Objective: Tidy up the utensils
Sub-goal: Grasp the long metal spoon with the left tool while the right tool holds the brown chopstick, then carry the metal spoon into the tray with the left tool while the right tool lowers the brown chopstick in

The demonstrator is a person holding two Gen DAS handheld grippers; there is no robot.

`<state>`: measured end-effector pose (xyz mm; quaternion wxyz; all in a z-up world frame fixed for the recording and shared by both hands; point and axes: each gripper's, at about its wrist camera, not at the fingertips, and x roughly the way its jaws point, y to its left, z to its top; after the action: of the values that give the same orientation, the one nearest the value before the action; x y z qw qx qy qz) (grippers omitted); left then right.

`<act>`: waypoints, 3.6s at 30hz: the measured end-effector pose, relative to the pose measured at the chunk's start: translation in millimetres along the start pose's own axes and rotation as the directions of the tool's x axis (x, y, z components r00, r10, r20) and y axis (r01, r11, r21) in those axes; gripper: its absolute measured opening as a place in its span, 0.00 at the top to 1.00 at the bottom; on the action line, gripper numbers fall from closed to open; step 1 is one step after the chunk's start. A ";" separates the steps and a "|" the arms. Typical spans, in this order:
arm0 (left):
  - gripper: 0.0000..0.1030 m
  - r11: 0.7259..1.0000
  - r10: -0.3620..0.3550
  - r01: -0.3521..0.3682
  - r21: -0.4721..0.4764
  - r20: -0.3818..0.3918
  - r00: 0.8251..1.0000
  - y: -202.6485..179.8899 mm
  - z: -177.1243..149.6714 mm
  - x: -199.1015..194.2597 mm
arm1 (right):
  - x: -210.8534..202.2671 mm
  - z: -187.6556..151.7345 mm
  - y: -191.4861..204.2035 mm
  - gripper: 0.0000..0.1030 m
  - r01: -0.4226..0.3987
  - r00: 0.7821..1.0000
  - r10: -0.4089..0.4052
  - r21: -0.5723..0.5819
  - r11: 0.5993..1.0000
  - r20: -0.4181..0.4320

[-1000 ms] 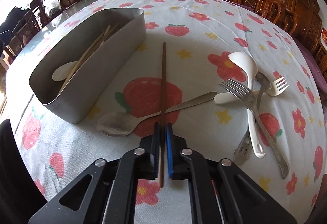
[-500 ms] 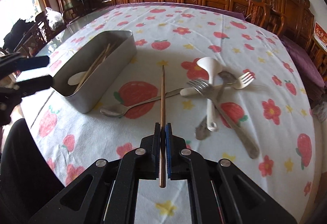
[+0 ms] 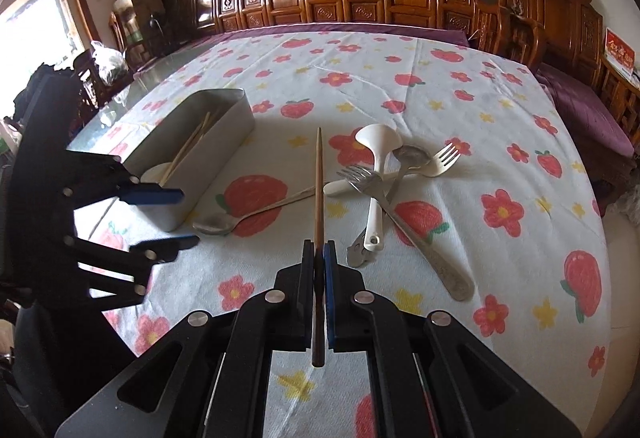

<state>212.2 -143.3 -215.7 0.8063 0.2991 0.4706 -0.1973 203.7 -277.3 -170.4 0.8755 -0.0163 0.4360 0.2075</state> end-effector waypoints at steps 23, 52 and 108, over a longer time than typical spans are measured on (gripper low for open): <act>1.00 0.993 0.046 -0.038 0.107 -0.066 0.997 -5.6 10.9 25.4 | -10.2 4.3 -10.0 0.94 -0.009 1.000 0.008 0.039 0.999 0.027; 1.00 0.965 -0.049 0.093 -0.245 0.182 0.982 62.2 4.0 -52.6 | -5.2 8.7 19.3 0.94 -0.005 1.000 0.005 -0.008 1.000 0.028; 0.99 0.851 -0.047 0.123 -0.510 0.160 0.986 166.1 -96.7 -44.1 | 35.2 59.4 145.9 0.94 -0.060 0.998 0.060 -0.131 0.989 -0.009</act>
<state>228.7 46.4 -164.3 0.8789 0.0352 0.4605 -0.1197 212.4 -119.4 -138.5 0.8648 -0.0614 0.4238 0.2621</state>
